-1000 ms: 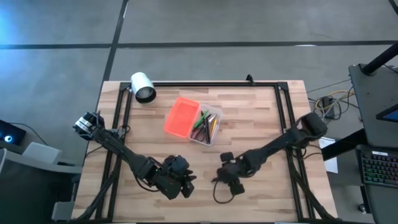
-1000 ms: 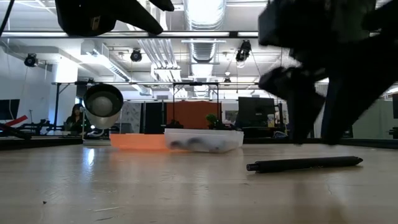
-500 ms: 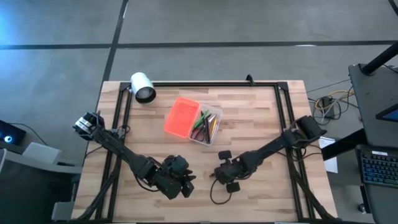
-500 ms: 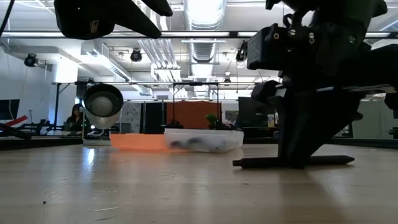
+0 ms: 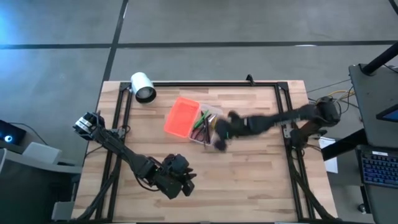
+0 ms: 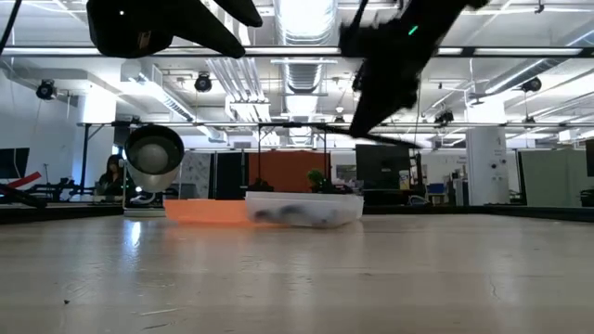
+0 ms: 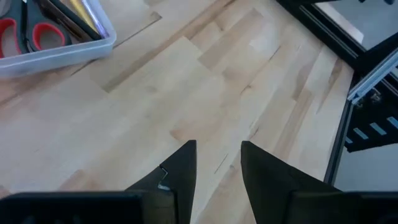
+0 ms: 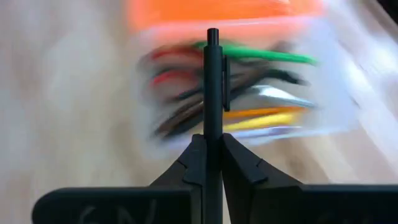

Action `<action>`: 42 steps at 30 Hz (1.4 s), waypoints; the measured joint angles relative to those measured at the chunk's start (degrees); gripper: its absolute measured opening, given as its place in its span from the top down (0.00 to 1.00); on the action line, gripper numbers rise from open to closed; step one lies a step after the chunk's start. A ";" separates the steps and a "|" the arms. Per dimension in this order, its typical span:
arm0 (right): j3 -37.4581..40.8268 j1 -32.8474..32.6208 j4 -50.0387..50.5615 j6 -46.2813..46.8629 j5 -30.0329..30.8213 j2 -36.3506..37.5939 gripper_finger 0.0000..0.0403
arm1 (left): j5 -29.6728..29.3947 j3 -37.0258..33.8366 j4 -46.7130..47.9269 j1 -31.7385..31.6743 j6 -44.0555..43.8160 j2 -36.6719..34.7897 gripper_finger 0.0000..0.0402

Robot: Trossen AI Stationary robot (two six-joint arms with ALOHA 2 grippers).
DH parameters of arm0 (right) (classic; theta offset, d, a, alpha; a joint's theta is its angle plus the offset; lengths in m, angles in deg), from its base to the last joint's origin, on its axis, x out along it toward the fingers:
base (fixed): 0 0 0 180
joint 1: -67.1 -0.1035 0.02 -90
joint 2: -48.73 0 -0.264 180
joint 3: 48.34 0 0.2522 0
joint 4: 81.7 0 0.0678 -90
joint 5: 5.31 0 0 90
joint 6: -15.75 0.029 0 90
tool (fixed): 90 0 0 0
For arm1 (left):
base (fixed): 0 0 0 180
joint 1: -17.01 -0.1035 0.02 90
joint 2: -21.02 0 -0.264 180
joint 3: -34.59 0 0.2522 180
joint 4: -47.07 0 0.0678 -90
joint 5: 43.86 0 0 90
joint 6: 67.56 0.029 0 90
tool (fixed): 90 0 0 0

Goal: Pick & place school supplies into a supply box
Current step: Put the black pen into the orange supply box

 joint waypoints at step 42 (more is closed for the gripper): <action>-3.30 14.55 -8.05 -0.05 -14.07 -11.58 0.64 | -0.21 0.01 -2.55 -2.92 -3.98 0.00 0.73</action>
